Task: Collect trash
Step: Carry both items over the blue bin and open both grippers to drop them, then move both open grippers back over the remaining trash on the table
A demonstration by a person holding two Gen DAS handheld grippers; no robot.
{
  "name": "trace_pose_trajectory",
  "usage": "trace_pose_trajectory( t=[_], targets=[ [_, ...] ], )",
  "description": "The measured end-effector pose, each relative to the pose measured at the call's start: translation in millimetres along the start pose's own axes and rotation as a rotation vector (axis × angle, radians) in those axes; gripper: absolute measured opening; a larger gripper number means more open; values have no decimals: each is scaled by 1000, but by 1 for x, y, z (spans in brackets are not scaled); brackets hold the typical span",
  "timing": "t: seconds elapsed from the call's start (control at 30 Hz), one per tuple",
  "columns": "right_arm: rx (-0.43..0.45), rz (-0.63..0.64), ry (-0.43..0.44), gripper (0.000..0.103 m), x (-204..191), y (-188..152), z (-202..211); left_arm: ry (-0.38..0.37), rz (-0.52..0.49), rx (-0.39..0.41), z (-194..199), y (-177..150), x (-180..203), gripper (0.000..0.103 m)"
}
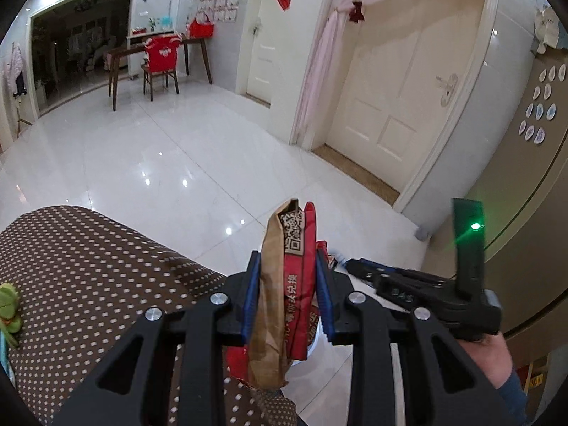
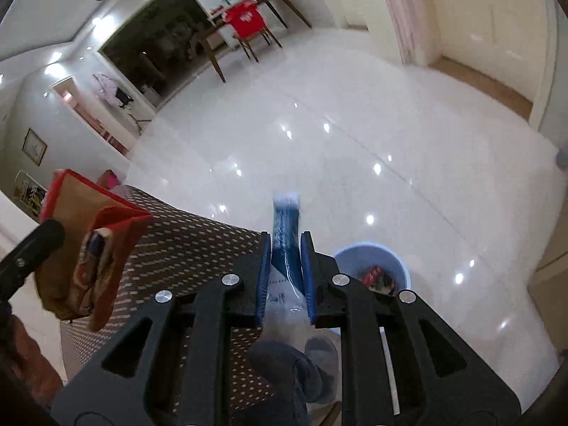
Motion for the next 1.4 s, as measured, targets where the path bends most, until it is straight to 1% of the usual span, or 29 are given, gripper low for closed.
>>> trace_pose_trajectory(
  t=[0.03, 0.07, 0.1, 0.17, 0.27, 0.33, 0.37, 0.4, 0.47, 0.5, 0.53, 0.57, 0.6, 0.63, 0.7, 0.8, 0.9, 1.03, 1.27, 1.4],
  targets=[
    [-8, -13, -2, 35, 6, -2, -5, 3, -1, -10, -6, -1, 1, 28],
    [-19, -37, -7, 64, 13, -5, -11, 5, 0, -27, -16, -3, 1, 28],
    [-20, -60, -9, 71, 20, -9, -12, 7, 1, -41, -24, -3, 3, 28],
    [-11, -105, -7, 71, 30, -11, -11, 13, -2, -69, -41, -5, 4, 28],
    [19, -125, -27, 78, 41, -8, 1, 12, -1, -113, -64, -5, 5, 28],
    [42, -139, -35, 80, 47, -6, 12, 11, -1, -142, -77, -8, 5, 29],
    [54, -147, -46, 83, 51, -4, 19, 7, 0, -167, -86, -9, 6, 29],
    [70, -156, -59, 87, 55, -2, 25, 4, 1, -194, -95, -11, 6, 31],
    [99, -173, -68, 90, 58, 0, 37, -4, -4, -230, -106, -13, 7, 36],
    [108, -176, -73, 91, 60, 3, 40, -3, -5, -243, -110, -15, 8, 47],
    [115, -174, -78, 92, 60, 6, 43, 2, -4, -250, -115, -15, 6, 69],
    [125, -167, -80, 92, 58, 9, 48, 13, -1, -243, -116, -15, 5, 81],
    [132, -161, -80, 94, 57, 13, 49, 23, 2, -230, -114, -14, 2, 87],
    [136, -157, -80, 94, 55, 13, 51, 30, 5, -206, -111, -11, 0, 87],
    [141, -146, -77, 95, 52, 15, 52, 28, 5, -200, -106, -10, -1, 89],
    [137, -137, -79, 97, 45, 15, 52, 59, -3, -166, -95, -7, -6, 92],
    [125, -121, -89, 97, 37, 18, 47, 78, -11, -121, -76, -2, -10, 94],
    [131, -90, -117, 97, 20, 21, 50, 81, -10, -68, -50, 3, -11, 94],
    [171, -19, -155, 97, -14, 30, 69, 79, -25, 25, 1, 8, -9, 94],
    [219, 78, -178, 97, -40, 37, 81, 71, -21, 73, 29, 11, -9, 94]
  ],
)
Point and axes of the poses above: each gripper's, at about its wrist camera, not at the fingertips, and z roughly against the way its jaws point, x to its right, y to its top, the point moved 7 cm from there along -z, roughly the way its jaws point, and after that the axes turned 14 degrees about z, right-handed, at the moved point
